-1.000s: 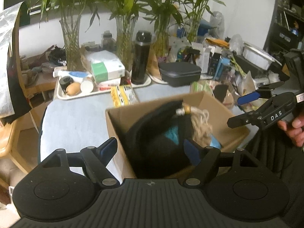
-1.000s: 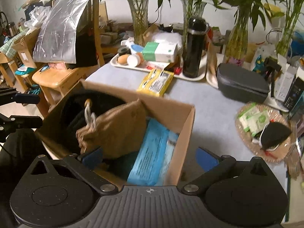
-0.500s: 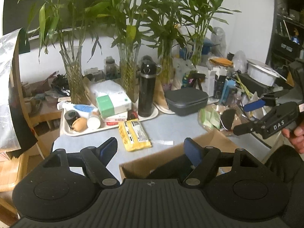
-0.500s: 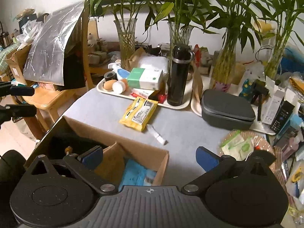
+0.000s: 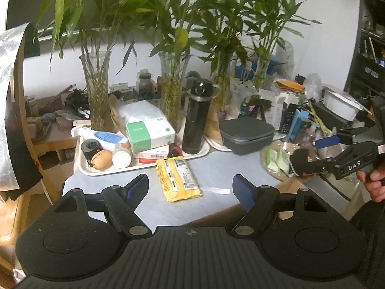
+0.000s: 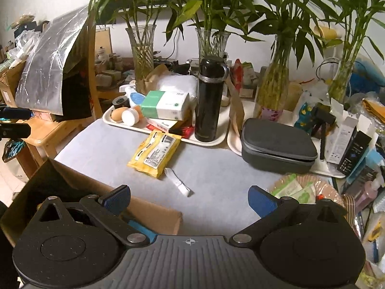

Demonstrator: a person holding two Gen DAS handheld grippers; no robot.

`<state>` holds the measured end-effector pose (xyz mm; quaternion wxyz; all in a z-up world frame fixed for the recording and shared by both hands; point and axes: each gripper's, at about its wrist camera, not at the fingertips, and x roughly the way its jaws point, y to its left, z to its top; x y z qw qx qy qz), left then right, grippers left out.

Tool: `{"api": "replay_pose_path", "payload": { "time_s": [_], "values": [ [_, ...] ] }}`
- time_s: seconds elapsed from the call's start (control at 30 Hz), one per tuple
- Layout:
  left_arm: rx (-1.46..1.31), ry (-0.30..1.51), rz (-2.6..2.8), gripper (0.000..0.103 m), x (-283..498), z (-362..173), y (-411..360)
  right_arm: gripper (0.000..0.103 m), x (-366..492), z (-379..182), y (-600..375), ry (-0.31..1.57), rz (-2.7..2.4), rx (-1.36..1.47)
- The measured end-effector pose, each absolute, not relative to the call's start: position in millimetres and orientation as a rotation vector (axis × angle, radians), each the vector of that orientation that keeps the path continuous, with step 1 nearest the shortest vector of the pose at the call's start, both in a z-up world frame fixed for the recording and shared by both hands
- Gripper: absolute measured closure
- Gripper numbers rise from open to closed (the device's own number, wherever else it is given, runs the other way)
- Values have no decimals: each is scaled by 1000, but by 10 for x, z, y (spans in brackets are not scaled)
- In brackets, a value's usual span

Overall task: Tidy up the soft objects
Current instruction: 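Move both tools from the box toward the yellow packet and white strip, then close the right tool on the small white strip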

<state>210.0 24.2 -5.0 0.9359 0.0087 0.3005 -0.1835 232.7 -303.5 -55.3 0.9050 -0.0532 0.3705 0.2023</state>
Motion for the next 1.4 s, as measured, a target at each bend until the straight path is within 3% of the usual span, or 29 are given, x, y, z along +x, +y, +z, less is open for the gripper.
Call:
{"api": "replay_pose_path", "payload": {
  "time_s": [0.63, 1.4],
  "values": [
    [-23, 661, -351, 26, 2670, -505, 479, 0, 2967, -1151, -3039, 805, 490, -79],
    [-92, 664, -337, 26, 3246, -1262, 532, 28, 3665, -1918, -2811, 858, 665, -218]
  ]
}}
